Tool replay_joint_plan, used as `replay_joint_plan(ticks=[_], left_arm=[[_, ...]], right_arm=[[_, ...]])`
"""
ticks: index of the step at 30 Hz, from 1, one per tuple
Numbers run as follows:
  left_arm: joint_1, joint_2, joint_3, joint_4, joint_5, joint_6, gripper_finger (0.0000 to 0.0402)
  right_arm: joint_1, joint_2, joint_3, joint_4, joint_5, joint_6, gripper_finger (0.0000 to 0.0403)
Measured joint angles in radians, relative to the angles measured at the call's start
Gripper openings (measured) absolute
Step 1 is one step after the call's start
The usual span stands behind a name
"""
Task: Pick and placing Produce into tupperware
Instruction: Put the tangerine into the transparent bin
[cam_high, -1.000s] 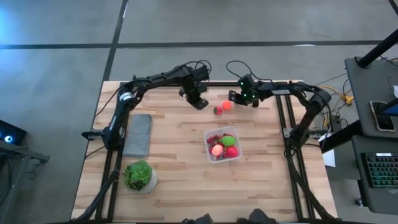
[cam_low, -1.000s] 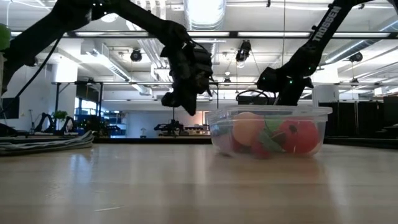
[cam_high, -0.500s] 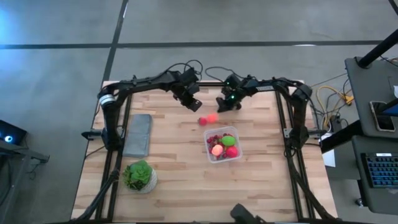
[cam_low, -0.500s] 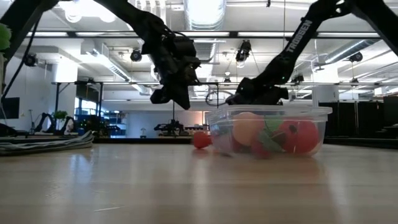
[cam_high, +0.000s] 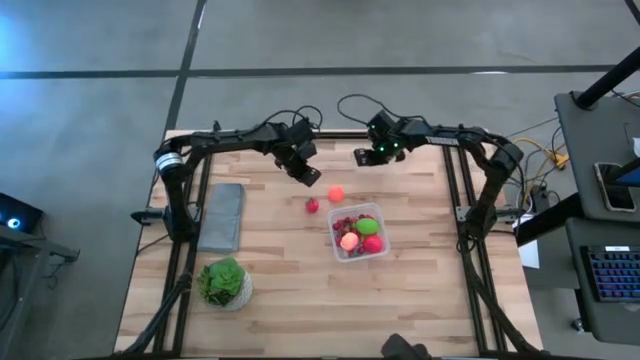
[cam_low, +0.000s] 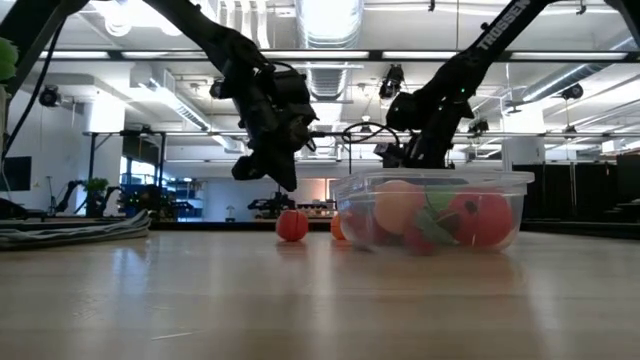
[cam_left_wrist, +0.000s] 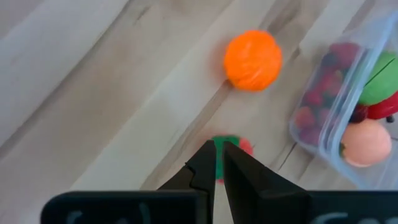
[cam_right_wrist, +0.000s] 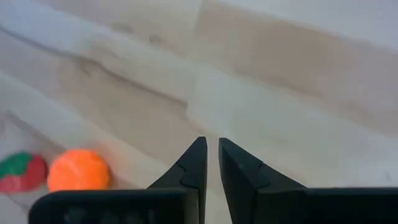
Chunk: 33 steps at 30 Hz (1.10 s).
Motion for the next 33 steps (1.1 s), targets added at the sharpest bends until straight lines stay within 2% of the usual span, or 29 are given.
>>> replay_joint_plan(ticks=[7, 12, 19, 24, 26, 27, 28, 30, 33], left_arm=[[0.0, 0.019, -0.003, 0.093, 0.02, -0.001, 0.0012], [-0.014, 0.098, 0.0, 0.114, 0.094, 0.0, 0.0012], [-0.056, 0.196, 0.043, 0.114, 0.1, 0.007, 0.0012], [-0.074, 0.218, 0.069, 0.126, 0.001, 0.008, 0.0012], [-0.083, 0.254, 0.098, 0.207, -0.005, 0.004, 0.0012], [-0.088, 0.279, 0.126, 0.237, -0.029, -0.023, 0.0012], [-0.098, 0.303, 0.153, 0.228, -0.09, -0.059, 0.0012], [-0.105, 0.331, 0.186, 0.187, -0.136, -0.083, 0.0012], [-0.089, 0.337, 0.185, 0.178, -0.041, -0.048, 0.0012]], right_arm=[[0.003, -0.053, -0.075, -0.016, -0.002, 0.024, 0.0036], [0.008, -0.09, -0.119, -0.013, 0.005, 0.054, 0.0036], [0.024, -0.208, -0.175, -0.018, 0.053, 0.081, 0.0036], [0.024, -0.318, -0.225, -0.018, 0.09, 0.117, 0.0036], [0.024, -0.359, -0.246, -0.019, 0.106, 0.129, 0.0036], [0.024, -0.381, -0.257, -0.02, 0.123, 0.131, 0.0036], [0.025, -0.403, -0.269, -0.02, 0.138, 0.138, 0.0036], [0.024, -0.445, -0.295, -0.019, 0.171, 0.169, 0.0036], [0.023, -0.501, -0.334, -0.02, 0.193, 0.19, 0.0036]])
